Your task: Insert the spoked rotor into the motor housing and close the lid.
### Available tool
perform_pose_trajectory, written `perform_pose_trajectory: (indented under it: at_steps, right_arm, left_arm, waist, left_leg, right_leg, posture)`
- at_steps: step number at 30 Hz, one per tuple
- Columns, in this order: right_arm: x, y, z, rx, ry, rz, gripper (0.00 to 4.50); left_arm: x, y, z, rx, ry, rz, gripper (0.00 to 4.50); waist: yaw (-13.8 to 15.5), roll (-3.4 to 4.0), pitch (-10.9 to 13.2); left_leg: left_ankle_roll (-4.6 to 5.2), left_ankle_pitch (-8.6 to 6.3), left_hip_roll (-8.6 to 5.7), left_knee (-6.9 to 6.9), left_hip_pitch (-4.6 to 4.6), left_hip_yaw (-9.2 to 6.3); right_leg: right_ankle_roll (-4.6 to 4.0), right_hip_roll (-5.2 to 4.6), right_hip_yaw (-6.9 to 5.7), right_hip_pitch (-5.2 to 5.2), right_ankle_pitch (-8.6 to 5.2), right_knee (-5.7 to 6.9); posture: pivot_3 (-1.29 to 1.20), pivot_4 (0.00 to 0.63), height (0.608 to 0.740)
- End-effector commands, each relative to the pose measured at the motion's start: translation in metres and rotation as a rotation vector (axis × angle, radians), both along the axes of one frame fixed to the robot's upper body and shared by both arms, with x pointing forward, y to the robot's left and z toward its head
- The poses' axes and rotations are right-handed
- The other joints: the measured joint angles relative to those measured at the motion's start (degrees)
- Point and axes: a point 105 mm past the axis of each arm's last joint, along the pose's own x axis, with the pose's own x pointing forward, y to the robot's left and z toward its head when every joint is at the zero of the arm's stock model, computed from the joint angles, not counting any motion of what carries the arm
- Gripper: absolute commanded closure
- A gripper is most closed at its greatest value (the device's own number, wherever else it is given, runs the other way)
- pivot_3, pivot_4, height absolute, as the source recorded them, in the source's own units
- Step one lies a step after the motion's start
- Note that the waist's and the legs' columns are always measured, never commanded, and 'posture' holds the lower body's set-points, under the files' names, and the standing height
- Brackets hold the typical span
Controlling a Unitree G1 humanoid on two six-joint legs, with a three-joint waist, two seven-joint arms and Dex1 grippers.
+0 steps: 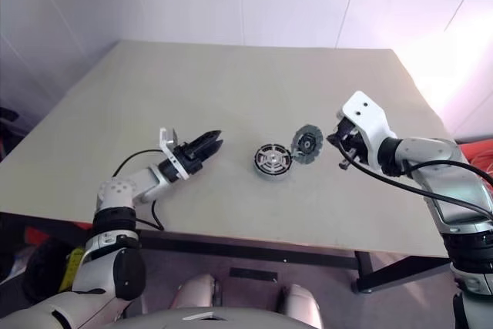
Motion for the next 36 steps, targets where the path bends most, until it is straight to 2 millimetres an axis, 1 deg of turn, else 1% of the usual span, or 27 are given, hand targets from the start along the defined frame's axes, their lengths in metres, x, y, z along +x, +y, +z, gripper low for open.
perform_pose_trajectory:
  at_steps: [1,3,5,6,7,10,11,16,21,25,29,32,34,36]
  right_arm:
    - [0.004,0.024,0.039,0.056,-0.153,0.074,4.50]
    - [0.001,0.043,0.038,0.113,-0.145,0.142,4.50]
    - [-0.001,0.057,0.025,0.164,-0.097,0.177,4.50]
    - [-0.002,0.063,0.016,0.195,-0.062,0.187,4.50]
    - [-0.002,0.066,0.009,0.215,-0.040,0.192,4.50]
    - [0.000,0.072,-0.023,0.229,0.037,0.176,4.50]
    - [0.000,0.074,-0.031,0.233,0.052,0.169,4.50]
    - [0.003,0.088,-0.059,0.286,0.115,0.172,4.50]
    - [0.018,0.095,-0.074,0.312,0.123,0.135,4.50]
    - [0.029,0.103,-0.083,0.340,0.139,0.118,4.50]
    - [0.024,0.111,-0.100,0.329,0.186,0.133,4.50]
    - [0.019,0.113,-0.109,0.320,0.207,0.138,4.50]
    - [0.019,0.112,-0.109,0.315,0.206,0.140,4.50]
    - [0.021,0.111,-0.100,0.321,0.185,0.146,4.50]
  left_arm:
    - [0.002,0.001,0.013,0.030,-0.071,0.010,2.15]
    - [0.003,0.000,0.012,0.046,-0.078,0.012,2.15]
    - [0.004,-0.002,0.011,0.061,-0.089,0.015,2.15]
    - [0.004,-0.003,0.012,0.073,-0.100,0.018,2.15]
    - [0.004,-0.003,0.012,0.081,-0.109,0.020,2.15]
    - [0.003,-0.005,0.015,0.109,-0.136,0.022,2.15]
    - [0.003,-0.005,0.015,0.116,-0.141,0.023,2.15]
    - [0.004,0.000,0.015,0.129,-0.146,0.037,2.15]
    - [0.004,0.000,0.015,0.135,-0.146,0.039,2.15]
    - [0.003,0.000,0.013,0.140,-0.144,0.040,2.15]
    - [0.004,0.003,0.011,0.146,-0.143,0.055,2.15]
    - [0.005,0.006,0.011,0.148,-0.143,0.069,2.15]
    - [0.005,0.007,0.010,0.149,-0.142,0.074,2.15]
    - [0.006,0.008,0.010,0.149,-0.142,0.075,2.15]
  waist:
    - [-0.11,0.00,0.00]
    - [-0.09,0.00,0.00]
    - [-0.08,0.00,0.00]
    - [-0.08,0.00,0.00]
    - [-0.09,-0.01,0.00]
    - [0.07,-0.01,0.00]
    - [0.05,-0.01,0.00]
    - [-0.25,-0.01,0.00]
    - [-0.58,-0.01,0.01]
    - [-1.46,-0.02,0.01]
    - [-1.70,-0.03,0.01]
    - [-1.80,-0.03,0.01]
    - [-1.80,-0.03,0.01]
    - [-1.78,-0.03,0.01]
  left_leg:
    - [-0.01,0.00,0.02,0.00,0.02,0.00]
    - [-0.01,0.01,0.03,-0.01,0.03,0.00]
    - [-0.01,0.01,0.04,-0.01,0.01,0.00]
    - [0.00,0.01,0.03,0.00,0.00,-0.01]
    - [0.01,0.00,0.03,0.02,-0.03,-0.01]
    - [0.01,0.00,0.03,0.06,-0.08,-0.01]
    - [0.01,-0.01,0.03,0.08,-0.07,-0.02]
    - [-0.06,0.02,0.03,0.13,-0.03,-0.01]
    - [-0.15,0.07,0.04,0.13,0.02,-0.01]
    - [-0.17,0.08,0.04,0.15,0.01,-0.02]
    - [-0.16,0.08,0.04,0.15,0.00,-0.03]
    - [-0.16,0.08,0.05,0.14,0.01,-0.02]
    - [-0.17,0.08,0.05,0.14,0.05,-0.02]
    - [-0.17,0.08,0.05,0.14,0.11,-0.02]
  right_leg:
    - [-0.04,0.01,0.00,0.00,0.02,0.02]
    - [-0.15,0.01,0.00,-0.01,0.09,0.06]
    - [-0.26,0.02,0.00,-0.03,0.14,0.06]
    - [-0.28,0.02,0.00,-0.02,0.15,0.06]
    - [-0.29,0.02,0.00,-0.03,0.16,0.06]
    - [-0.30,0.01,0.00,-0.06,0.17,0.08]
    - [-0.30,0.00,0.00,-0.04,0.17,0.09]
    - [-0.29,0.01,0.03,-0.08,0.16,0.25]
    - [-0.20,0.02,0.04,-0.08,0.11,0.31]
    - [-0.27,0.02,0.06,-0.09,0.15,0.37]
    - [-0.30,0.02,0.06,-0.10,0.17,0.39]
    - [-0.31,0.03,0.06,-0.09,0.17,0.40]
    - [-0.30,0.04,0.07,-0.06,0.16,0.41]
    - [-0.30,0.04,0.07,-0.01,0.16,0.41]
  posture:
    - [0.00,0.000,0.740]
    - [0.00,0.000,0.740]
    - [0.00,0.000,0.740]
    - [0.00,0.000,0.740]
    - [0.00,0.000,0.740]
    - [0.00,0.000,0.740]
    - [0.00,0.000,0.740]
    - [0.00,0.000,0.740]
    - [0.00,0.000,0.740]
    - [0.00,0.000,0.740]
    - [0.00,0.000,0.740]
    - [0.00,0.000,0.740]
    - [0.00,0.000,0.740]
    - [0.00,0.000,0.740]
